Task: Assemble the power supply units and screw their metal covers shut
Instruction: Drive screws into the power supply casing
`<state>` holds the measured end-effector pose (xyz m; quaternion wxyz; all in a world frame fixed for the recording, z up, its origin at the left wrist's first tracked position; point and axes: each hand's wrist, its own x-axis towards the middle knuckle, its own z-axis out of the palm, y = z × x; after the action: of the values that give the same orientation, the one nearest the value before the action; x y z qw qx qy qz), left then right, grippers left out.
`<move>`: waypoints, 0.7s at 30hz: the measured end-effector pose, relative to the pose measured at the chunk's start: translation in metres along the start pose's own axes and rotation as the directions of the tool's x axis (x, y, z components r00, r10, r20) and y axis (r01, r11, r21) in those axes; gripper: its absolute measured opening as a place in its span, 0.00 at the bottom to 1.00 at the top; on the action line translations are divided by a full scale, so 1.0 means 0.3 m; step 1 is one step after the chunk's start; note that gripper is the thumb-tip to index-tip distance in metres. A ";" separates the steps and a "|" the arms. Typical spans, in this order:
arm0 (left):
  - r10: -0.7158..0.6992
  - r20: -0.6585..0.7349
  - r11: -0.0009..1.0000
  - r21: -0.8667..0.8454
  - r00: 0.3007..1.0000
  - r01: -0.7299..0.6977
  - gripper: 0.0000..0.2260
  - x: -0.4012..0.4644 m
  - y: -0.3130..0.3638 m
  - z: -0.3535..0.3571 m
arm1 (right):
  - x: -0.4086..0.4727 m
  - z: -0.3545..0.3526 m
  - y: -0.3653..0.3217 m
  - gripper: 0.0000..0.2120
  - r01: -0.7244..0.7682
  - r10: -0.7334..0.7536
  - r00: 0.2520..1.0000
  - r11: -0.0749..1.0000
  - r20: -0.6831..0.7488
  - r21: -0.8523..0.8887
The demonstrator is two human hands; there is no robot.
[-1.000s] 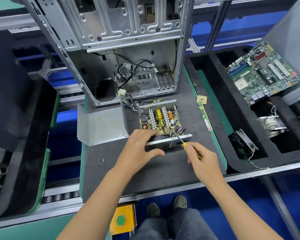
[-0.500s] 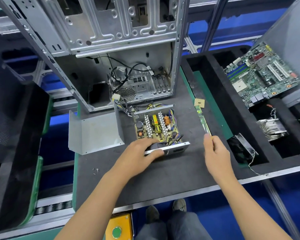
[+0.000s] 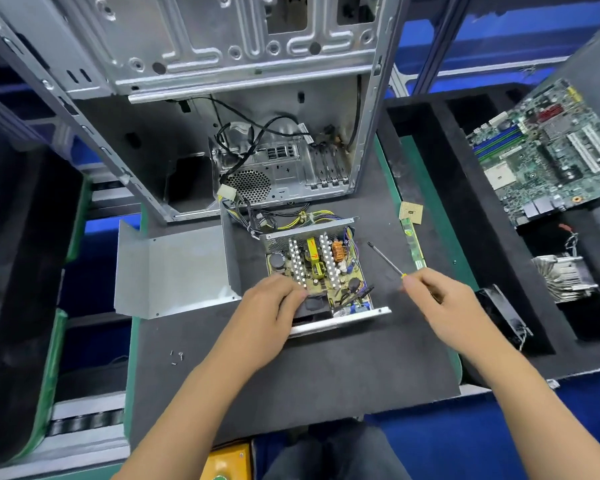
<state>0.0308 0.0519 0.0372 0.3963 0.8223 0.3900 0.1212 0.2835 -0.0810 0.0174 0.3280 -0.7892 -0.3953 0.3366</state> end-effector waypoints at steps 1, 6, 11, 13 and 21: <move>0.017 0.024 1.000 0.011 1.000 -0.017 0.10 -0.011 -0.010 -0.001 | 0.010 -0.016 -0.005 0.14 0.003 -0.003 1.000 1.000 0.026 -0.023; 0.205 -0.048 0.960 0.206 0.978 -0.191 0.11 -0.021 0.007 0.023 | 0.049 -0.038 -0.025 0.14 -0.018 0.024 0.996 0.998 0.087 -0.067; 0.244 0.127 0.918 0.288 0.961 -0.271 0.30 -0.040 0.004 0.031 | 0.078 0.005 -0.041 0.15 -0.052 0.059 0.991 0.997 0.118 -0.058; 0.279 0.136 0.866 0.392 0.951 -0.310 0.26 -0.052 -0.010 0.042 | 0.087 0.018 -0.044 0.17 -0.048 0.052 0.992 0.998 0.118 -0.035; 0.374 0.131 0.733 0.565 0.918 -0.379 0.18 -0.058 -0.019 0.063 | 0.064 0.081 -0.031 0.14 -0.113 0.094 0.976 0.990 0.198 0.087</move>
<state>0.0258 0.0308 0.0227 0.0956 0.9655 0.2318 0.0706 0.2693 -0.0543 0.0061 0.3085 -0.7552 -0.3667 0.4472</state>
